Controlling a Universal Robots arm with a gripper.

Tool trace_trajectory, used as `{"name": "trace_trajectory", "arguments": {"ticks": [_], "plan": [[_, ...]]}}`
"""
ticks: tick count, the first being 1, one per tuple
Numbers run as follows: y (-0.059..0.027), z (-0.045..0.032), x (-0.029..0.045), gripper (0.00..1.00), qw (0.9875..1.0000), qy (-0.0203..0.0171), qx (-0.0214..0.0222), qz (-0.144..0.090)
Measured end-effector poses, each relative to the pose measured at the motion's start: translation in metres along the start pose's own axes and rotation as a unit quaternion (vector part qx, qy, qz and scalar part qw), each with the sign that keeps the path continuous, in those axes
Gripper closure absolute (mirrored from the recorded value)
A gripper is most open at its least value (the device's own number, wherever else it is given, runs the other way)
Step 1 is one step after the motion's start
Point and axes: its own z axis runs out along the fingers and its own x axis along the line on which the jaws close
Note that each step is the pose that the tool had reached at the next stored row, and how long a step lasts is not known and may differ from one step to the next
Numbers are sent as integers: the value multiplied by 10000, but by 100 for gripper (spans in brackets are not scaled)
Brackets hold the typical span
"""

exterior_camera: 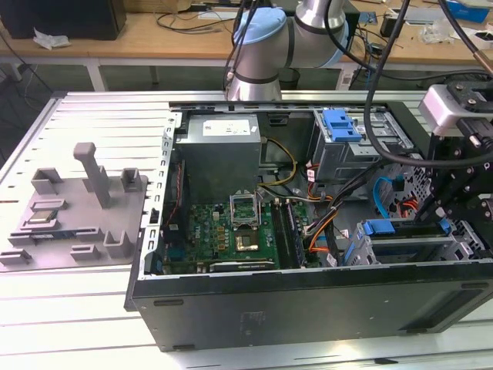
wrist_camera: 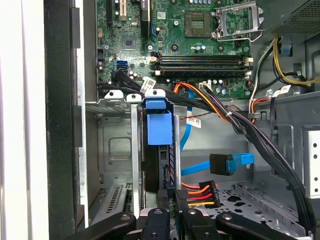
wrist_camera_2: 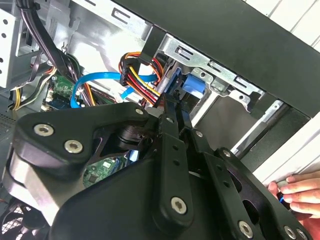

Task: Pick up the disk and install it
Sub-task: 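Insert the first disk wire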

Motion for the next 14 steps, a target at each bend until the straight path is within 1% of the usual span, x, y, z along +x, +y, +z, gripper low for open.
{"name": "trace_trajectory", "arguments": {"ticks": [14], "plan": [[-1, 23, 2, 84, 10000, 1, 1, 2]]}}
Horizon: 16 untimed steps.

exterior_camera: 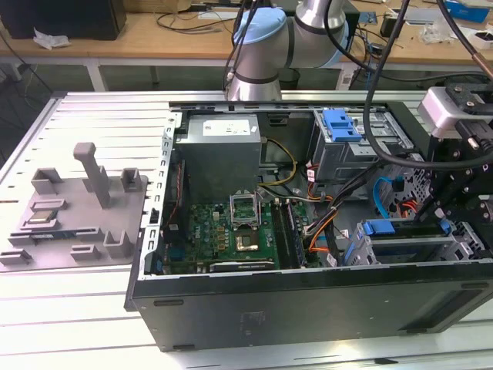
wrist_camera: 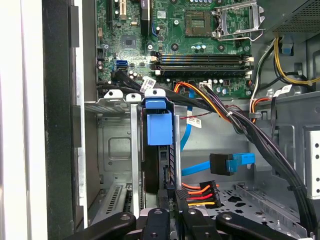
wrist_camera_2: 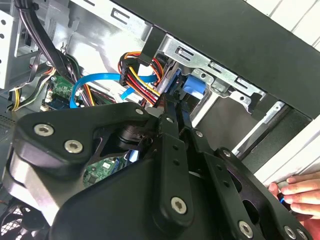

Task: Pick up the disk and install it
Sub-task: 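Insert the first disk wire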

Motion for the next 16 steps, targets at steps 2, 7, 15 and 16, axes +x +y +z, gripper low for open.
{"name": "trace_trajectory", "arguments": {"ticks": [2, 7, 15, 16], "plan": [[0, 3, 0, 84, 10000, 0, 0, 1], [1, -38, -2, 84, 10000, -10, 3, 2], [6, -101, -6, 84, 10000, -9, 25, 0], [6, -101, -6, 84, 10000, -9, 25, 0]]}}
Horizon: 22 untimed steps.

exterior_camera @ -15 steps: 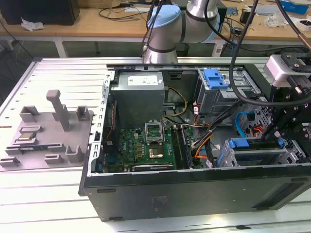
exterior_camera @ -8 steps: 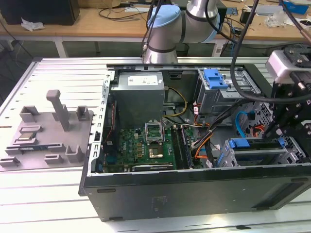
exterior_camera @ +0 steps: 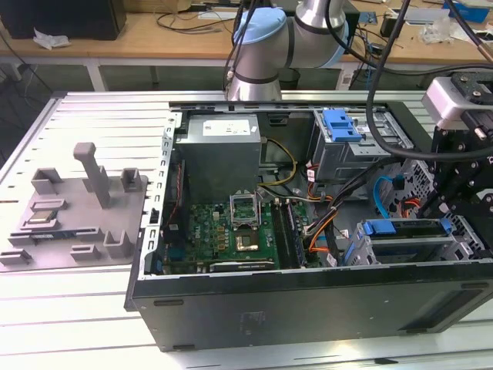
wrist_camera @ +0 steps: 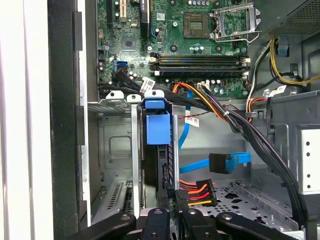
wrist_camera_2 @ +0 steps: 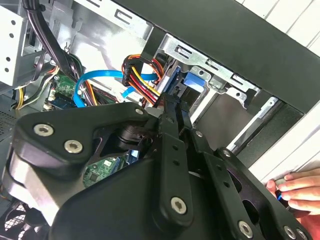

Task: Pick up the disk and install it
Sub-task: 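Insert the first disk wire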

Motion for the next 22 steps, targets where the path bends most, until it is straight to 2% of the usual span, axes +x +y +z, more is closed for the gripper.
{"name": "trace_trajectory", "arguments": {"ticks": [22], "plan": [[-2, 29, 26, 84, 10000, 0, 0, 0]]}}
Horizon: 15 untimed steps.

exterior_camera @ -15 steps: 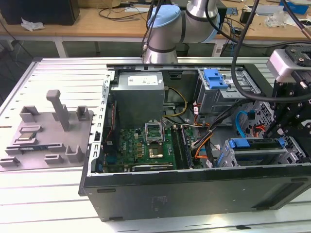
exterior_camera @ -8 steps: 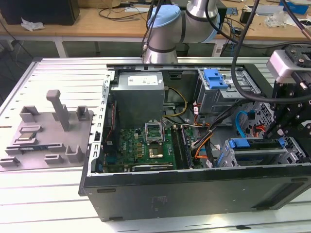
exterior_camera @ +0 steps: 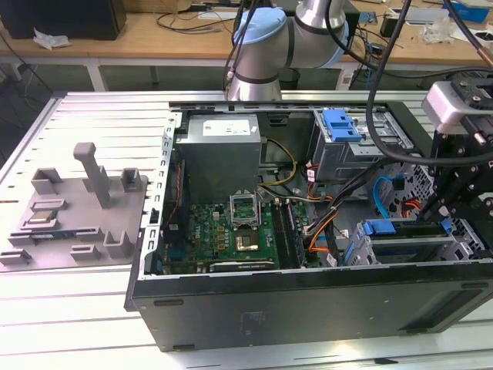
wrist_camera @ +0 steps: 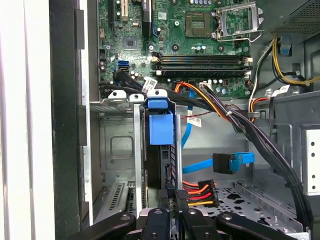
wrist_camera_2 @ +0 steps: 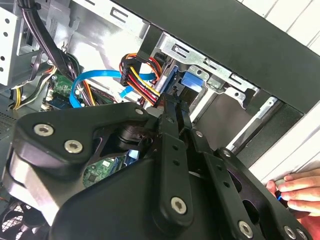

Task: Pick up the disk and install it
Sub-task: 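Insert the first disk wire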

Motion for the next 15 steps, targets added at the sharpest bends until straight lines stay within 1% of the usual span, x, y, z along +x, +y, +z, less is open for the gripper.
{"name": "trace_trajectory", "arguments": {"ticks": [15], "plan": [[-1, 34, 5, 84, 10000, 0, 0, 0]]}}
